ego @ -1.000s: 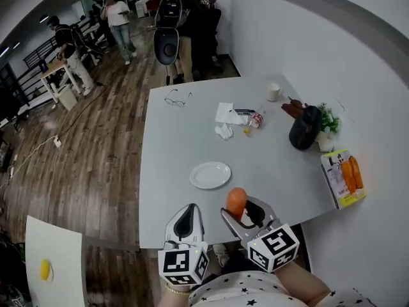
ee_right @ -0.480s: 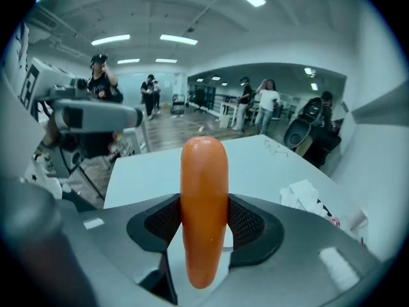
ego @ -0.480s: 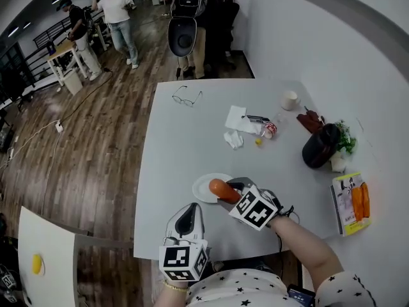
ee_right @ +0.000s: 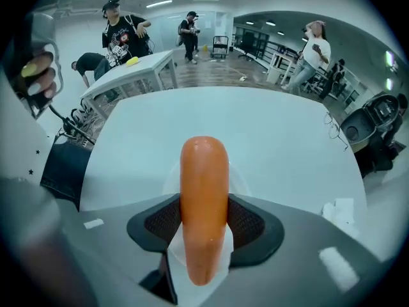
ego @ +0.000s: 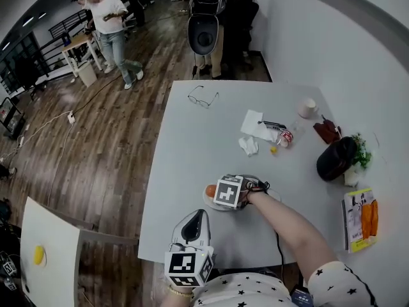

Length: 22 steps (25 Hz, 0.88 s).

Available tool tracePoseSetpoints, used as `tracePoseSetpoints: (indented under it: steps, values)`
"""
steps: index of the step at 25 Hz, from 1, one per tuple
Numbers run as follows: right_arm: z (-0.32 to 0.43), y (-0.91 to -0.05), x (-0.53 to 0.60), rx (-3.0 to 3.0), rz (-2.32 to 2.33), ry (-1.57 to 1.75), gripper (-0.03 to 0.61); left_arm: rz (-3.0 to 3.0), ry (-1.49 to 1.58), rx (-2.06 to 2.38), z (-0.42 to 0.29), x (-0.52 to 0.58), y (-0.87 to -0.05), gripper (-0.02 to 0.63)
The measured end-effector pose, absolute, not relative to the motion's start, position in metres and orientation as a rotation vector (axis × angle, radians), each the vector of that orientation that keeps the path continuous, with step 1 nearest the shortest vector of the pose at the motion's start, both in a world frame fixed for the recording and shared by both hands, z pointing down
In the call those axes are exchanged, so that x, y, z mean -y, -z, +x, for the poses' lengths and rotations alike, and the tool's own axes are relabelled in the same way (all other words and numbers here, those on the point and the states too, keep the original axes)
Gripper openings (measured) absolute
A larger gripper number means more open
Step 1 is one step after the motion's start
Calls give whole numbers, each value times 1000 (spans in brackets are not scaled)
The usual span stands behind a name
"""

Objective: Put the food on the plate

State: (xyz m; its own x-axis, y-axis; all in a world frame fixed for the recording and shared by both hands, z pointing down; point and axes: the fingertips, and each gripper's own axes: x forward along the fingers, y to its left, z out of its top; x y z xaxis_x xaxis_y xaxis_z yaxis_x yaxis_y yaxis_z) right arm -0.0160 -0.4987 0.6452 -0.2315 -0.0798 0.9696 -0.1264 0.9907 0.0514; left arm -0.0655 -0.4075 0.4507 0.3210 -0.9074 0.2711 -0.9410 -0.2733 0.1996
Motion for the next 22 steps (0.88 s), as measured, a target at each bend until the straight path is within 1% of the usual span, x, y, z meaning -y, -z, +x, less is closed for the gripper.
tracePoseSetpoints:
  steps: [6, 13, 14, 15, 16, 20, 22]
  values:
    - [-18, -669, 503, 1721, 95, -41, 219, 2262, -157, 1670, -65, 409, -451, 7]
    - [-20, -669, 504, 1810, 151, -74, 224, 2264, -163, 1671, -65, 408, -452, 8]
    - [-19, -668, 504, 1833, 174, -84, 234, 2267, -164, 1666, -65, 408, -452, 8]
    - [-19, -665, 503, 1861, 194, -96, 277, 2271, -163, 1662, -64, 408, -452, 8]
    - [-19, -660, 501, 1893, 213, -107, 293, 2275, -160, 1657, -63, 408, -452, 8]
    - [-20, -625, 492, 2071, 360, -91, 288, 2296, -158, 1638, -58, 410, -451, 8]
    - [-20, -602, 486, 2177, 488, -113, 254, 2307, -160, 1628, -56, 411, -450, 8]
